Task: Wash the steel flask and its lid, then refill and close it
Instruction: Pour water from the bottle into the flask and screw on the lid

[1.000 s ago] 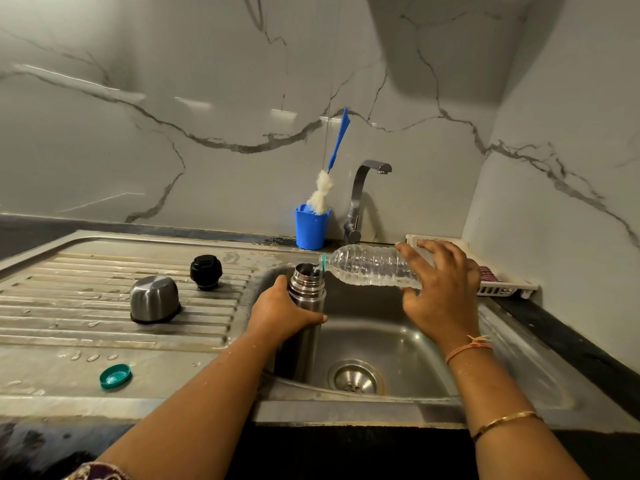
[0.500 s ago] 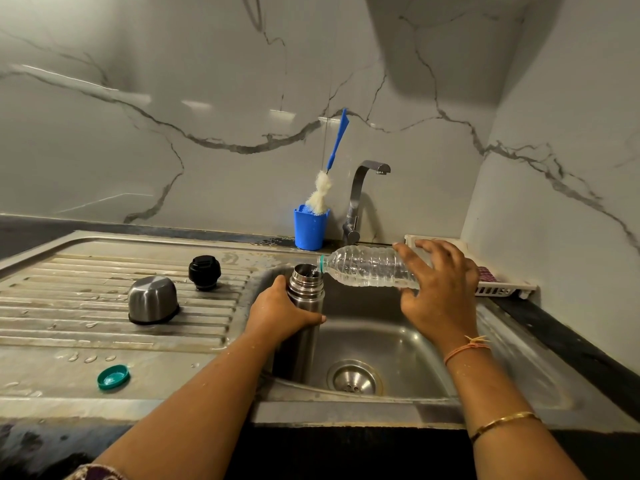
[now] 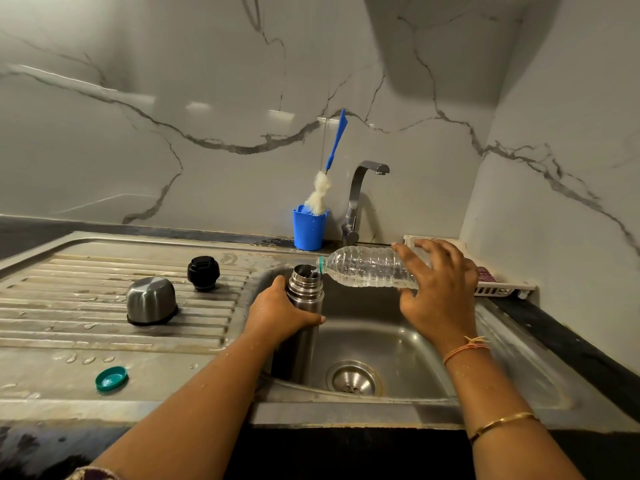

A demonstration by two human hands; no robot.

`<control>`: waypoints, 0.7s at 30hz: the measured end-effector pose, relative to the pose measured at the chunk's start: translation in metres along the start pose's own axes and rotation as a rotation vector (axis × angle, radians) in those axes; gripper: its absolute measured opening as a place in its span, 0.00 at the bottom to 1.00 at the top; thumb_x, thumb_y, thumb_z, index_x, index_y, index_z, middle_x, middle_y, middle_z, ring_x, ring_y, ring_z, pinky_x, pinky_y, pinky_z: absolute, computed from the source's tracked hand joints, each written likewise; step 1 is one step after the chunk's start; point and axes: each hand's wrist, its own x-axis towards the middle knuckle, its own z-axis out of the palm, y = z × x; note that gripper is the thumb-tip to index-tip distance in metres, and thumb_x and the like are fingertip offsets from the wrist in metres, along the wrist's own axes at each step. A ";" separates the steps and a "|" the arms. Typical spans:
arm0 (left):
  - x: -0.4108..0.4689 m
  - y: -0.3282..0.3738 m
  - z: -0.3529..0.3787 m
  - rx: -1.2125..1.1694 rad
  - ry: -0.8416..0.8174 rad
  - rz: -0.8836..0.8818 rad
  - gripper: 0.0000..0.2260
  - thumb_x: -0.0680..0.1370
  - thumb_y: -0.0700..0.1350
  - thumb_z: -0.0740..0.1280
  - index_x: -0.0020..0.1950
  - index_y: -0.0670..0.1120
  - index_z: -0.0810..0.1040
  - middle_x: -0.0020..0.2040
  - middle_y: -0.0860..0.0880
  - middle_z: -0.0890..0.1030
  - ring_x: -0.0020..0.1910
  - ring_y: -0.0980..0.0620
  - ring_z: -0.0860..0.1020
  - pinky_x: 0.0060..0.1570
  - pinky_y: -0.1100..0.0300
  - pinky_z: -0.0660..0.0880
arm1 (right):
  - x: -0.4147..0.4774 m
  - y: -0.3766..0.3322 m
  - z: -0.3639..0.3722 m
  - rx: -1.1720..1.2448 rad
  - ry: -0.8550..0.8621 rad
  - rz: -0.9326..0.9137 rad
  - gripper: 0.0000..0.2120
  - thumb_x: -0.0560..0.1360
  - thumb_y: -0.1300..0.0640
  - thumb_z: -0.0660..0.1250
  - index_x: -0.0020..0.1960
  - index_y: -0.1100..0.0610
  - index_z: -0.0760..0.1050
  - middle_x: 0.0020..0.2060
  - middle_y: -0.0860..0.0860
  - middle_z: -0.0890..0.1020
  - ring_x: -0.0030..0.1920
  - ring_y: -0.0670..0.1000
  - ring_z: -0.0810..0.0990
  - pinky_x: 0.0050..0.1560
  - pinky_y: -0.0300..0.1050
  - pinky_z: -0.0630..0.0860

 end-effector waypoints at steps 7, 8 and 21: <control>0.000 -0.001 0.001 -0.007 -0.011 0.002 0.33 0.61 0.53 0.80 0.61 0.49 0.70 0.57 0.51 0.79 0.55 0.52 0.76 0.55 0.56 0.76 | 0.000 -0.001 0.000 -0.006 -0.001 0.005 0.35 0.58 0.64 0.73 0.64 0.50 0.75 0.59 0.56 0.76 0.63 0.60 0.68 0.57 0.64 0.66; 0.000 -0.001 0.001 -0.009 -0.013 0.004 0.32 0.62 0.53 0.80 0.61 0.49 0.70 0.57 0.51 0.79 0.55 0.52 0.76 0.55 0.57 0.75 | 0.000 -0.001 0.000 -0.006 -0.001 0.006 0.35 0.58 0.64 0.73 0.64 0.50 0.75 0.59 0.57 0.76 0.63 0.60 0.68 0.58 0.64 0.66; 0.001 -0.001 0.001 -0.014 0.000 0.011 0.31 0.60 0.54 0.80 0.58 0.51 0.71 0.54 0.53 0.79 0.53 0.53 0.77 0.54 0.56 0.76 | 0.001 -0.002 0.000 -0.029 -0.019 0.012 0.35 0.58 0.65 0.74 0.64 0.50 0.75 0.59 0.58 0.75 0.64 0.60 0.66 0.58 0.67 0.67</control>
